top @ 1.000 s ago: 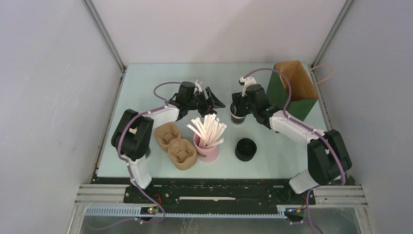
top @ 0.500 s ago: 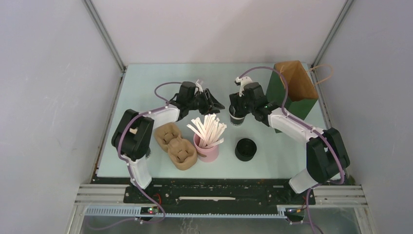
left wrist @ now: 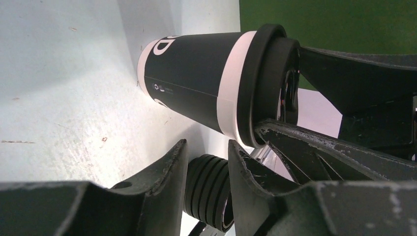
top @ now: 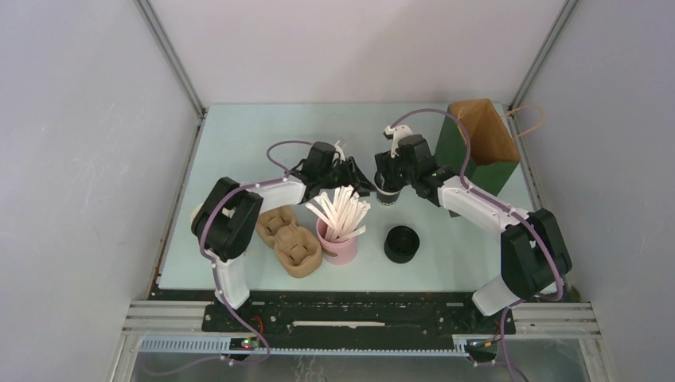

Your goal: Pack the takeout coffee

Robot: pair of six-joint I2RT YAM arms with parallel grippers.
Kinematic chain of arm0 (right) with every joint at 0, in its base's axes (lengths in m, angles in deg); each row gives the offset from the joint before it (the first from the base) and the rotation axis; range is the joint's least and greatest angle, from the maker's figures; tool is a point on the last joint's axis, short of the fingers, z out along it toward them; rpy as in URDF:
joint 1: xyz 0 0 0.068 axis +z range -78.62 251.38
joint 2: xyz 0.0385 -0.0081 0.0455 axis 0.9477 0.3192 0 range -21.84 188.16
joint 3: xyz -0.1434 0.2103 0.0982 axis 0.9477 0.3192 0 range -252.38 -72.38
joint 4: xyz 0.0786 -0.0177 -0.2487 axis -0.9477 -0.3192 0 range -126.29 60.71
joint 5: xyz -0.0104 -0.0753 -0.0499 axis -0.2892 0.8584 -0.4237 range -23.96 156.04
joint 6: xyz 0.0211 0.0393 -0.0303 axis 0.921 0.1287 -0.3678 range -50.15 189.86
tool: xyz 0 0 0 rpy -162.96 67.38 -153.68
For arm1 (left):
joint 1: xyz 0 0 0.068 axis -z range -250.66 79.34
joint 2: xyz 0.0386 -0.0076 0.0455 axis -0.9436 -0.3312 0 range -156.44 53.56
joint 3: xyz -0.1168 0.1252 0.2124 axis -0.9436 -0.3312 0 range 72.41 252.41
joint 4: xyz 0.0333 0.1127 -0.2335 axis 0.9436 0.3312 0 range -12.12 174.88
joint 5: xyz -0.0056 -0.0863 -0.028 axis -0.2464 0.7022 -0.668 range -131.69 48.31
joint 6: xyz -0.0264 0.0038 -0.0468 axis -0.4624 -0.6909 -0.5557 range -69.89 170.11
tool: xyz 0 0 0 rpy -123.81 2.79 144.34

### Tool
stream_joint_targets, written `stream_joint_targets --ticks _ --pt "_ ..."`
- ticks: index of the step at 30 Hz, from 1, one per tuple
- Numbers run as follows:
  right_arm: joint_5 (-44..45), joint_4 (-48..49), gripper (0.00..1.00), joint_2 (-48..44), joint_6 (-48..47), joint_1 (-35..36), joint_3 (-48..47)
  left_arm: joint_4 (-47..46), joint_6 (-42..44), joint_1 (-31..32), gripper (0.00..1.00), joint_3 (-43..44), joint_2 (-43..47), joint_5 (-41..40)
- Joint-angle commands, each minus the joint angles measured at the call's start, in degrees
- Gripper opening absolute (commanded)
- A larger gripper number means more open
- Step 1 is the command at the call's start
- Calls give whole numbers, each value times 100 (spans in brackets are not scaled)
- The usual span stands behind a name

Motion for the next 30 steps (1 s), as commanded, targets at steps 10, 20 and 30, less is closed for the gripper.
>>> stream_joint_targets --ticks 10,20,30 --pt "124 -734 75 225 88 132 42 -689 -441 175 41 171 -342 2" --pt "451 -539 75 186 515 310 461 -770 -534 176 44 384 -366 -65" --pt "1253 357 75 -269 798 447 1164 -887 -537 197 49 206 -281 106"
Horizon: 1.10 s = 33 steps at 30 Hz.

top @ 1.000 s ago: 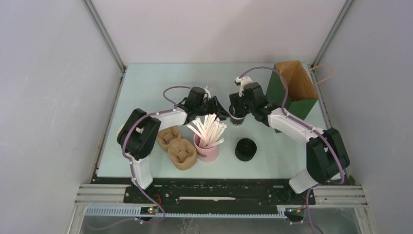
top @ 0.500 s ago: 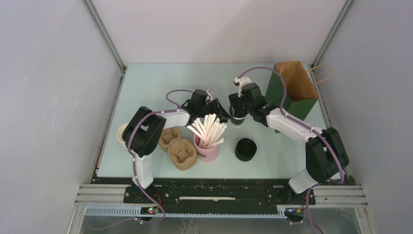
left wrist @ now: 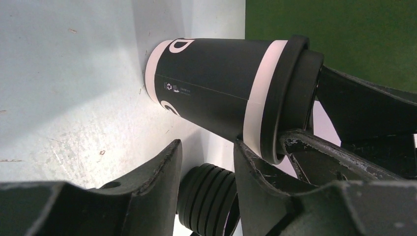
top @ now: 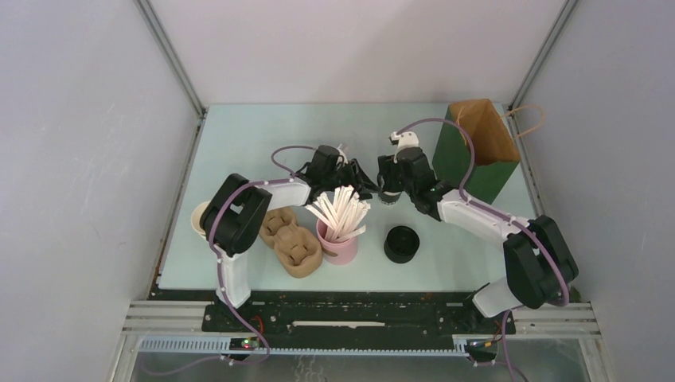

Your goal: Pack the takeout coffee

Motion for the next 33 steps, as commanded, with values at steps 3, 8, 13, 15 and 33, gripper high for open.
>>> stream_joint_targets --ticks 3,8,13,15,33 --pt "243 -429 75 10 271 130 480 -590 -152 168 52 145 114 456" --pt "113 -453 75 77 376 -6 418 -1375 -570 291 55 -173 41 725" --pt "64 -507 75 179 434 -6 266 -1819 -865 305 56 -143 -235 809" --pt "28 -546 75 250 505 -12 193 -1818 -860 310 58 -55 -303 804" --pt "647 -746 75 345 1350 188 -17 -1920 -972 197 53 -34 -398 61"
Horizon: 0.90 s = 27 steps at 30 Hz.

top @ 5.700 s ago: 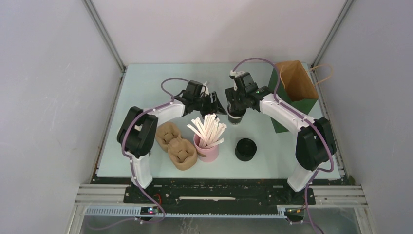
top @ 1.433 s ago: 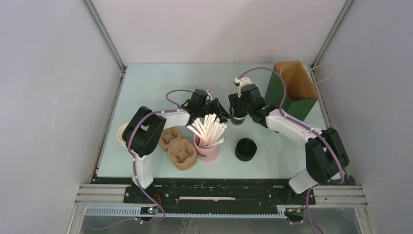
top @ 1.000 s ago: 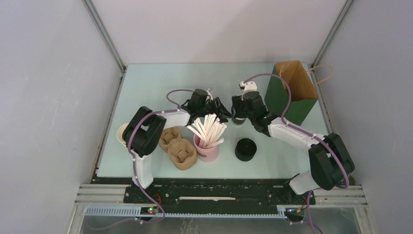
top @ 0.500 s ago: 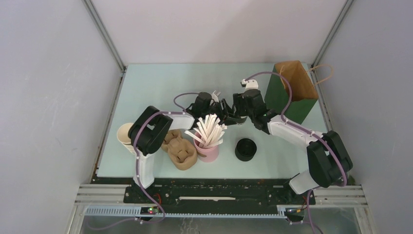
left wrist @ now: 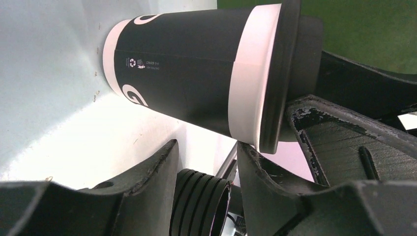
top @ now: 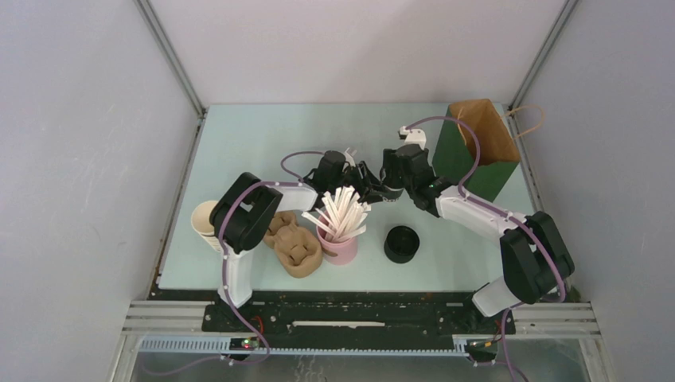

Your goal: Pack the takeout coffee

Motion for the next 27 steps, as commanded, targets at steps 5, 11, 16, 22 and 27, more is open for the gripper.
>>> stream_joint_targets --ticks 5,11,16,22,27 --pt "25 -806 73 374 298 307 79 -819 -466 -43 53 161 -156 -245" --pt "146 -1473 73 545 -64 242 -139 -416 -134 -103 53 42 -65 -400" --pt "-63 -2135 74 1235 -139 108 -641 -132 102 -105 53 44 -33 -508" --pt "-101 -2662 74 1263 -96 45 -845 462 617 -195 54 -37 260 -729" --pt "-64 -2699 74 1081 -140 92 -606 492 697 -421 54 -178 409 -711"
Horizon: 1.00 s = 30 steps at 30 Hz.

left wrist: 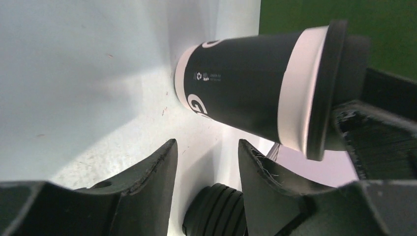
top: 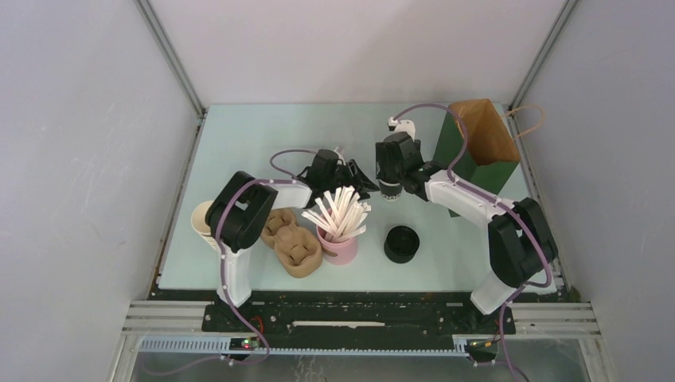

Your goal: Pack the takeout coffee

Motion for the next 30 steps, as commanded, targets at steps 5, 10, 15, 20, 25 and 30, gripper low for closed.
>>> stream_joint_targets --ticks 5,10,15,20,25,30 --pt "-235 -1842 74 271 2 159 667 84 279 -192 57 156 272 48" --pt "-234 -1845 74 223 -21 95 719 102 227 -192 60 356 156 35" --pt "-537 -1662 74 191 -74 -16 751 -103 146 -183 66 535 98 143" --pt "-773 -1457 74 106 -162 -87 784 104 175 -183 69 826 -22 110" --pt "-945 -1367 74 83 -308 -129 794 365 275 -179 67 1105 -187 83" --pt "-920 -1390 74 107 -411 -105 797 503 403 -91 66 1231 -192 82"
